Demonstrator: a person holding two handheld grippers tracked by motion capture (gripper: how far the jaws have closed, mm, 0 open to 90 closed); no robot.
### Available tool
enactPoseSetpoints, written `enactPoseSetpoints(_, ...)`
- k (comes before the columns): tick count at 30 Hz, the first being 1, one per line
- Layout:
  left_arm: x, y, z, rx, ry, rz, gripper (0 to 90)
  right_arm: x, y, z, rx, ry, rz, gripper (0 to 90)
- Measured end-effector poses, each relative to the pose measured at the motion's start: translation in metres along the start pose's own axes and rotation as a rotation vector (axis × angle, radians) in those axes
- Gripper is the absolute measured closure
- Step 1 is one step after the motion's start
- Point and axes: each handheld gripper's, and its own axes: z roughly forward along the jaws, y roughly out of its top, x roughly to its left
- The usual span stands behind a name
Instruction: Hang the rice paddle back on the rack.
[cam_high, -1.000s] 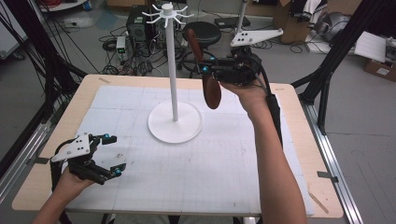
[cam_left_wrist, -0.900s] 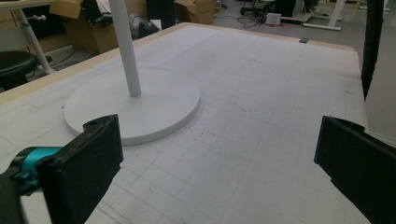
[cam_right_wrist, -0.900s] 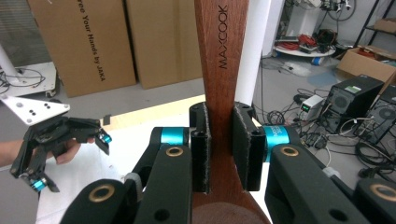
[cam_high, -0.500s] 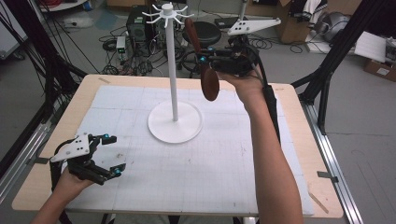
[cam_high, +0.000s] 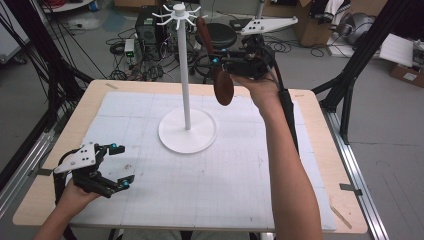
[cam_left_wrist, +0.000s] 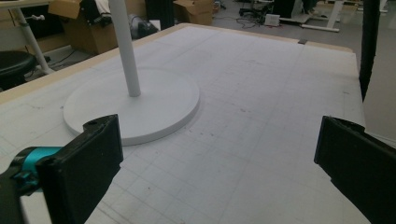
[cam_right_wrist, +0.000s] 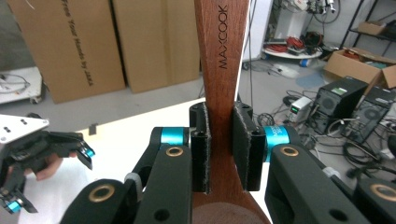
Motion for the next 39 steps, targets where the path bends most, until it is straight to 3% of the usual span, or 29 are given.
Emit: enactPoseSetpoints(39, -0.001, 0.0, -0.001, 0.0, -0.004, 0.002, 1.7, -0.001, -0.003, 0.022, -0.017, -0.043, 0.012, 78.7)
